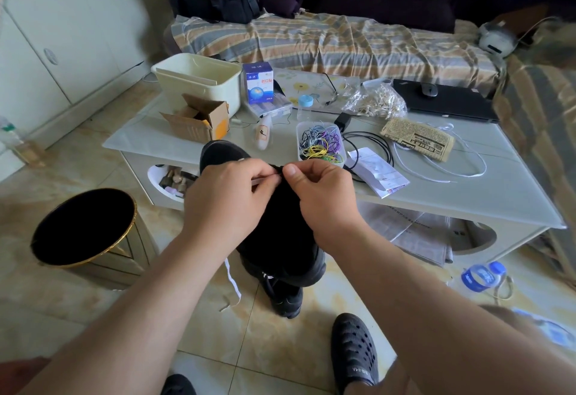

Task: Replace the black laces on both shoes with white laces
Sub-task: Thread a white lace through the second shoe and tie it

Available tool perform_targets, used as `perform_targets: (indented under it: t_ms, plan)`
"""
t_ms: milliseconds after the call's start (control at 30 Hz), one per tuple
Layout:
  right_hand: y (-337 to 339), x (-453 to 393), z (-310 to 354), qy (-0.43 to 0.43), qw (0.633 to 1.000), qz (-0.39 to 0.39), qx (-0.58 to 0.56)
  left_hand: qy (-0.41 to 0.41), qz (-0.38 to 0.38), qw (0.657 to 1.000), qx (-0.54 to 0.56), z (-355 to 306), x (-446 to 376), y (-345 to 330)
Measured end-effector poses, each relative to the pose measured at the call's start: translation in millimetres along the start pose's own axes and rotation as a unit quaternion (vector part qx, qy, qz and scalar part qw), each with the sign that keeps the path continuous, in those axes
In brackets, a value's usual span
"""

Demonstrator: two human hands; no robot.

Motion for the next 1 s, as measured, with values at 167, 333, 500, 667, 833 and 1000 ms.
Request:
perform_targets:
  t_ms: [167, 333, 500, 667, 833, 1000]
  plan:
    - [0.2, 2.1, 0.0, 0.009, 1.000, 0.010, 0.011, 0.018, -0.009, 0.999, 0.029, 5.9, -2.7, -4.7]
    - [-2.5, 1.4, -4.4, -0.021, 1.000, 0.015, 0.004, 0.058, -0.001, 0.997, 0.055, 3.2, -3.2, -7.6]
    - [-0.7, -7.8, -6.4, -0.082, 0.992, -0.045, -0.080, -0.021, -0.028, 0.999, 0.033, 4.6, -2.0, -10.2]
    - [13.1, -19.4, 0.0, -0.129, 0.964, -0.117, -0.199, 0.144, 0.009, 0.987, 0.067, 25.4, 10.3, -20.3]
    - [15.3, -16.5, -3.0, -0.126, 0.967, -0.112, -0.191, 0.281, 0.071, 0.911, 0.293, 31.6, 19.2, -35.9]
    - [15.2, -12.4, 3.7, -0.161, 0.954, -0.032, -0.252, 0.186, 0.005, 0.964, 0.191, 30.9, 14.3, -25.6]
Point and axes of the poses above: each hand's wrist, its own x-axis away from the middle knuckle, its own y-axis out of the back of the hand, z = x × y, the point moved 2 cm from there along -x, towards the middle knuckle, and after that the axes turned 5 degrees about -y, right-handed, at the moved point
